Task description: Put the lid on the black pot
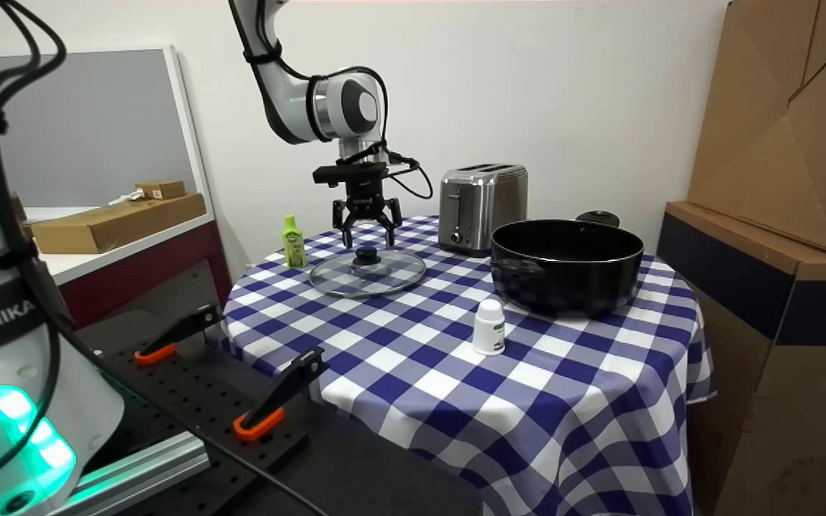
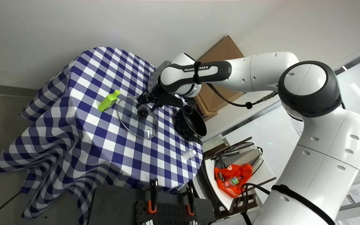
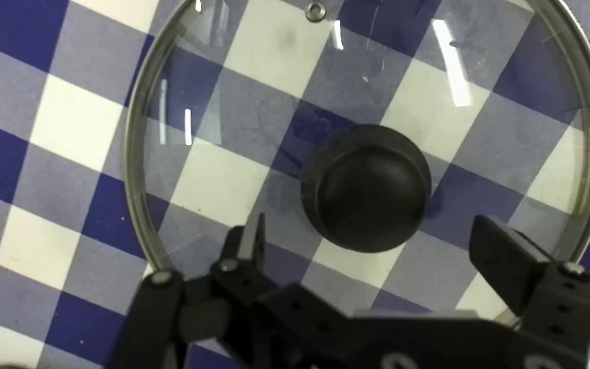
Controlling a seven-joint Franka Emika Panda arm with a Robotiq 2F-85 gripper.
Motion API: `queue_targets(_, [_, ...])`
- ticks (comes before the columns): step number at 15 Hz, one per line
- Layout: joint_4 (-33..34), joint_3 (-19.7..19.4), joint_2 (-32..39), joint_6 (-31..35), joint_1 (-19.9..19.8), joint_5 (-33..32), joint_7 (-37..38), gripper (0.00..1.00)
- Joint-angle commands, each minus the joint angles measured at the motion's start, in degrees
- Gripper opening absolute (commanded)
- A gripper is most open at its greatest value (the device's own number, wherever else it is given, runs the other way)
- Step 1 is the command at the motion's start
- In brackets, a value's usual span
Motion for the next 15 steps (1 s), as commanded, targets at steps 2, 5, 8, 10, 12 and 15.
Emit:
queue_targets(2, [3.1, -0.3, 2.5, -3.3, 0.9, -1.4, 1.3, 1.0])
queue_targets(5, [3.7, -0.3, 3.3, -3.9, 1.2, -1.6, 1.3, 1.0])
queue_targets(8, [4.2, -0.4, 3.9, -3.8, 1.4, -1.8, 1.4, 0.67])
queue_targets(10, [4.5, -0.4, 3.9, -4.0, 1.4, -1.8, 1.4, 0.5])
queue_targets(12, [4.7, -0.2, 3.3, -4.9, 1.3, -1.8, 1.3, 0.36])
queue_targets(15, [4.0, 0.1, 2.1, -5.2, 1.1, -1.7, 1.0, 0.22])
